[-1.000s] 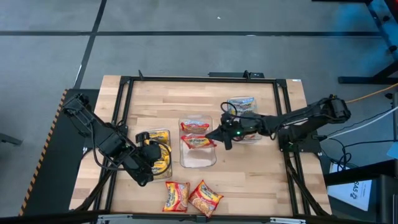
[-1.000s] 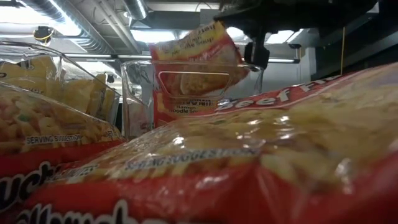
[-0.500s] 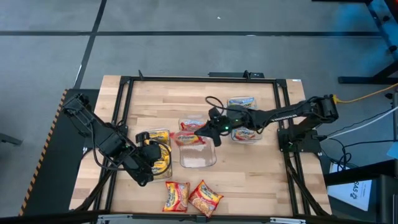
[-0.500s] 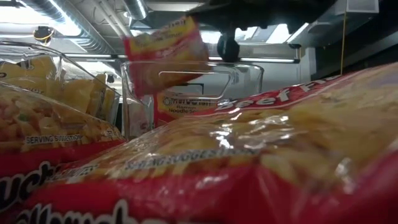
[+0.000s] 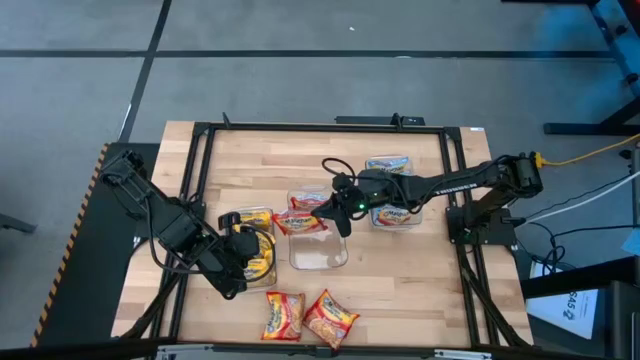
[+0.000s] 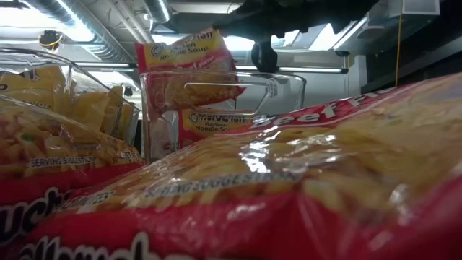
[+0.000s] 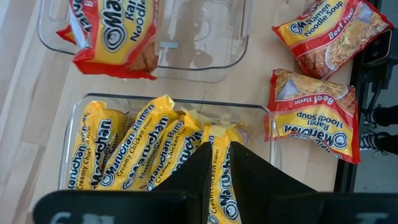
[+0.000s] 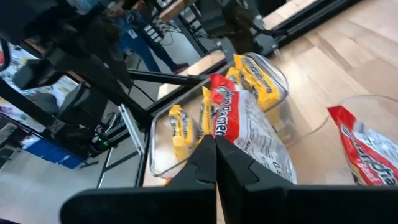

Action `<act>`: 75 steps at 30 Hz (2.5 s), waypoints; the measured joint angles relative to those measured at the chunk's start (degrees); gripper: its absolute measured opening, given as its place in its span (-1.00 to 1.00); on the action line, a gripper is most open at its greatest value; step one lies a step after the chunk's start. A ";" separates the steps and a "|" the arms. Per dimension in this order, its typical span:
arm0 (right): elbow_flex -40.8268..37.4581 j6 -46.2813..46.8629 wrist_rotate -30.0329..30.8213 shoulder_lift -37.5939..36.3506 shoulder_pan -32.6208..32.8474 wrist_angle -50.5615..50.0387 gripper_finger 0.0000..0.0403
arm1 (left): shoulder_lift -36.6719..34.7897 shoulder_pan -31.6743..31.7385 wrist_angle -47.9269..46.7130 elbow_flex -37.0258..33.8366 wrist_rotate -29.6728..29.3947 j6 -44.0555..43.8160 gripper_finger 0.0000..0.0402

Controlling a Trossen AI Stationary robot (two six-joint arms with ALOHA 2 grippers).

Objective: Sort Maruchan noodles
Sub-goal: Put the red noodle pack into the middle transparent bin

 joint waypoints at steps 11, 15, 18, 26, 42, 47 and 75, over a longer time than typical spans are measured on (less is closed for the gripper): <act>0.00 -1.17 2.31 -0.07 0.02 0.85 -1.00 | 0.00 0.00 0.00 0.02 0.00 -0.06 -0.75; 0.00 -1.19 2.34 -0.13 0.02 1.43 -1.00 | 0.00 -0.01 0.00 0.00 0.00 -0.06 -0.75; 0.00 -1.19 2.39 -1.05 0.02 0.20 -1.00 | 0.00 -0.02 -0.02 0.02 0.00 -0.09 -0.75; 0.02 -2.65 5.40 -7.61 0.02 -8.57 -1.00 | 0.00 0.00 -0.02 0.01 0.00 -0.09 -0.75; -0.02 -2.59 5.41 -8.15 0.04 -12.83 -1.00 | 0.00 -0.01 0.00 0.00 -0.76 -0.48 -0.75; 0.00 -2.44 5.81 -6.80 0.04 -12.51 -1.00 | 0.00 -0.01 0.00 0.01 -0.76 -0.50 -0.75; 0.00 -2.46 11.85 2.03 0.02 -16.44 -1.00 | 0.00 -0.02 0.02 0.00 -0.90 -0.50 -0.75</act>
